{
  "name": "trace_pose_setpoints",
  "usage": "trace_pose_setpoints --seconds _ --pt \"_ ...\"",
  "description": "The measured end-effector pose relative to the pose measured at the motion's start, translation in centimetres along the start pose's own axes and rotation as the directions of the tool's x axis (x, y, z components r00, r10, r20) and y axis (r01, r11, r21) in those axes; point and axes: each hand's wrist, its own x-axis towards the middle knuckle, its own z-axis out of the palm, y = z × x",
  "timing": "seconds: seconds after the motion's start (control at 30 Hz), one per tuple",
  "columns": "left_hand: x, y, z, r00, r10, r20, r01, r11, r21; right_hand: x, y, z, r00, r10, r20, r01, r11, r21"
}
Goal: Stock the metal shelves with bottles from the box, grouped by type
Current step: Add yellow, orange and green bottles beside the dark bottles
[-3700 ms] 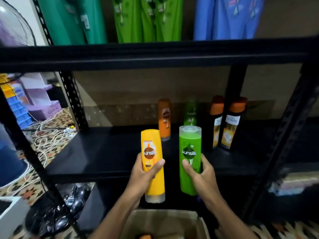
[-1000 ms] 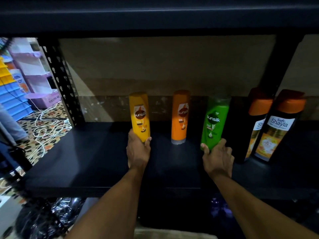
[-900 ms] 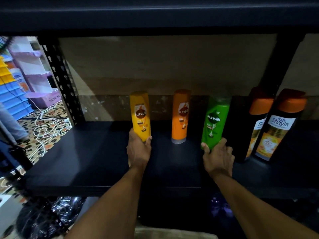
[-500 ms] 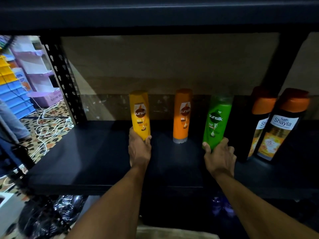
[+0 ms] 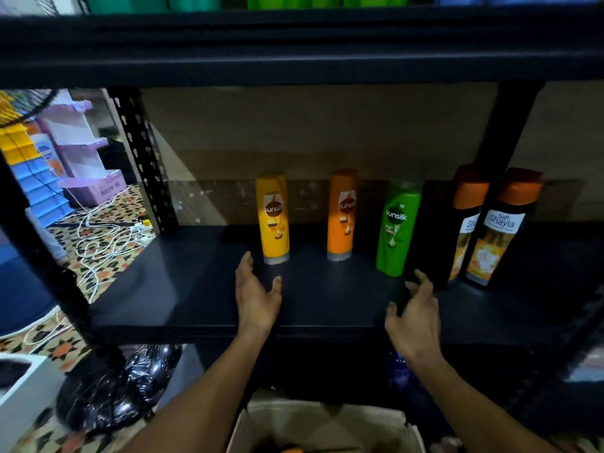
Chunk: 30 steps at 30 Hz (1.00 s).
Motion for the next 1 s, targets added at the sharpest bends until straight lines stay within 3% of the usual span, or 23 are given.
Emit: trace_pose_setpoints --seconds 0.13,0.27,0.33,0.5,0.67,0.83,0.9,1.0 --pt "-8.1 0.1 -3.1 0.97 0.242 0.004 -0.241 0.97 -0.029 -6.8 0.0 -1.1 0.983 -0.185 -0.018 0.186 0.982 0.02" --pt "-16.7 -2.8 -5.3 0.959 0.274 0.072 -0.278 0.959 0.054 -14.9 1.7 -1.4 0.98 -0.195 0.049 0.193 0.98 0.039" --pt "-20.1 -5.2 -6.4 0.969 0.21 0.127 -0.22 0.973 0.069 -18.4 3.3 -1.4 0.98 -0.125 0.154 0.12 0.992 0.043" --pt "-25.8 -10.8 -7.6 0.978 0.01 0.208 -0.047 0.983 0.177 -24.2 7.9 -0.6 0.931 0.07 0.357 -0.003 0.983 -0.183" --pt "-26.8 -14.4 -6.7 0.946 -0.219 0.24 0.146 0.946 0.289 -26.9 9.7 1.4 0.859 0.216 0.464 -0.128 0.968 -0.215" --pt "-26.4 -16.7 -5.0 0.904 -0.339 0.261 0.235 0.903 0.36 -27.8 11.4 4.4 0.774 0.326 0.543 -0.204 0.94 -0.274" --pt "-26.6 -18.3 -4.1 0.861 -0.404 0.308 0.281 0.884 0.373 -28.0 12.0 5.8 0.757 0.326 0.566 -0.179 0.937 -0.3" --pt "-26.8 -21.5 -2.5 0.708 -0.611 0.354 0.452 0.777 0.438 -28.6 12.9 8.4 0.686 0.367 0.629 -0.237 0.929 -0.283"
